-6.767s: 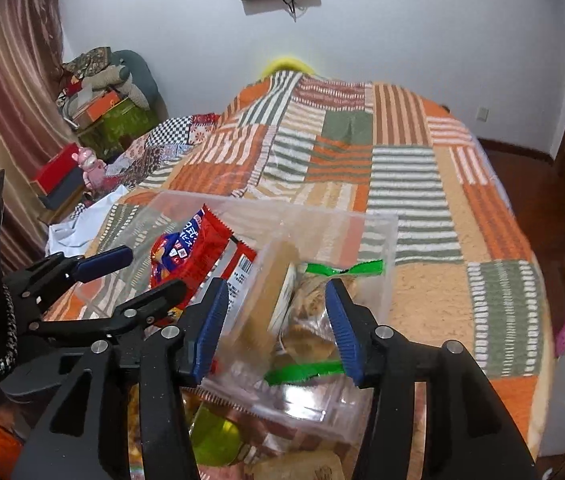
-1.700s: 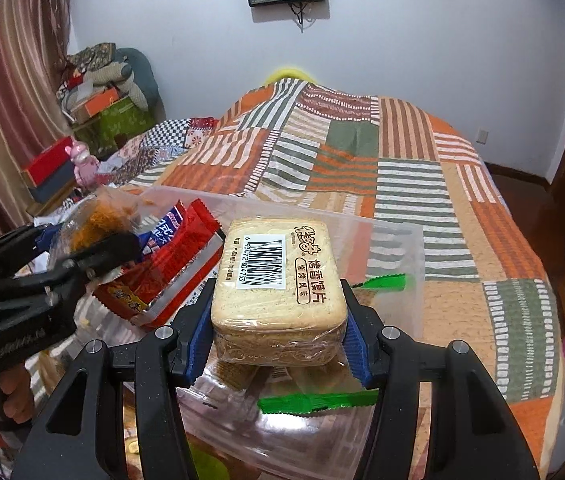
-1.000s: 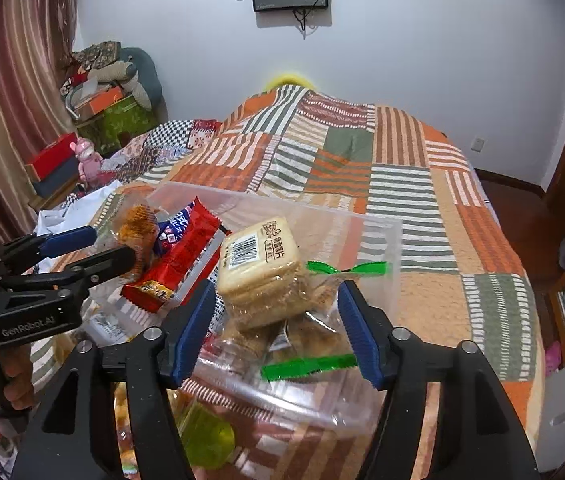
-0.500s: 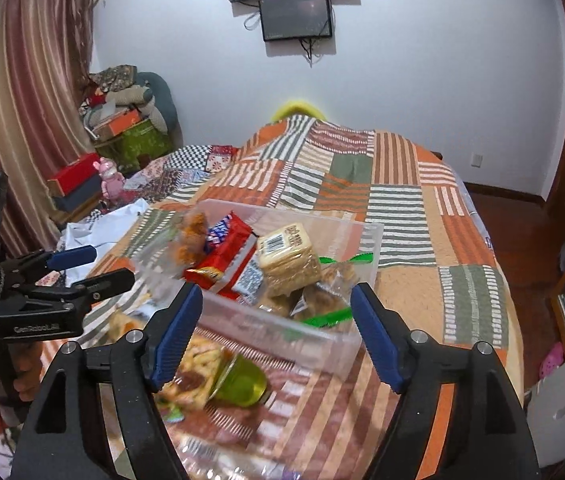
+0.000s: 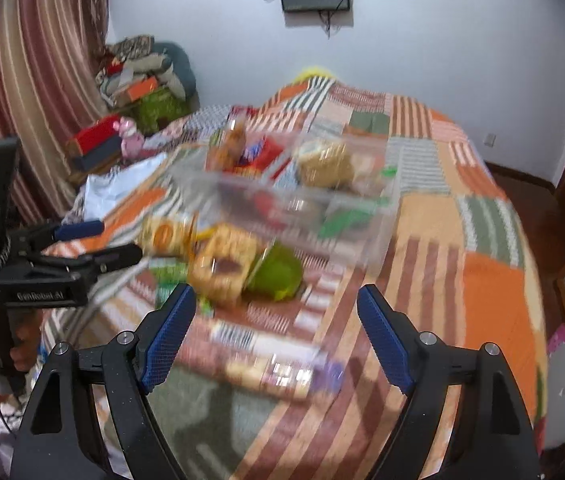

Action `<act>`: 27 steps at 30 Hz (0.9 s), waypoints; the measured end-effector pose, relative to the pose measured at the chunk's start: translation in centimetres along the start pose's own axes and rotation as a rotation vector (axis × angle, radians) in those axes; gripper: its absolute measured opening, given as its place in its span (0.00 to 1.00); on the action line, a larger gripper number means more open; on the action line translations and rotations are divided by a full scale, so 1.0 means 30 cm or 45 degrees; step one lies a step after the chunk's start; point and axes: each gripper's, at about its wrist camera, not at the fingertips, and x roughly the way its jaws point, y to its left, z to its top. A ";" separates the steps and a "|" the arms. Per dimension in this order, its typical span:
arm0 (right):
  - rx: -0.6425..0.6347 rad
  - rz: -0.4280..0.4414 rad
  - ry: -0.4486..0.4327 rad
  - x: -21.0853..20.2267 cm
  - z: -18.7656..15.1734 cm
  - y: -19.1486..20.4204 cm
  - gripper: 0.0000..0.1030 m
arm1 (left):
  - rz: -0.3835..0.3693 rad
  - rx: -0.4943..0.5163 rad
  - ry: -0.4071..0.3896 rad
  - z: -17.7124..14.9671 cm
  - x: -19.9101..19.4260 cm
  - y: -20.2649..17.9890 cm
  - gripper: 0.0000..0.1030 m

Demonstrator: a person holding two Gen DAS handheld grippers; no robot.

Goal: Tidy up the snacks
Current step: 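Open both grippers over the box and pull them back, then grasp the green pea bag with the left gripper while the right grasps the long biscuit roll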

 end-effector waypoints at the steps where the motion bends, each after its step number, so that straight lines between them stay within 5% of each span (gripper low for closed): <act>1: -0.003 0.014 0.025 0.013 -0.016 0.004 0.78 | 0.001 0.006 0.007 -0.013 0.001 -0.003 0.88; 9: -0.043 0.021 0.115 0.062 -0.108 0.033 0.83 | -0.034 0.015 0.072 -0.095 0.027 -0.020 0.88; 27: -0.105 0.157 0.198 0.161 -0.024 0.002 0.86 | -0.096 -0.032 0.138 -0.054 0.147 -0.069 0.88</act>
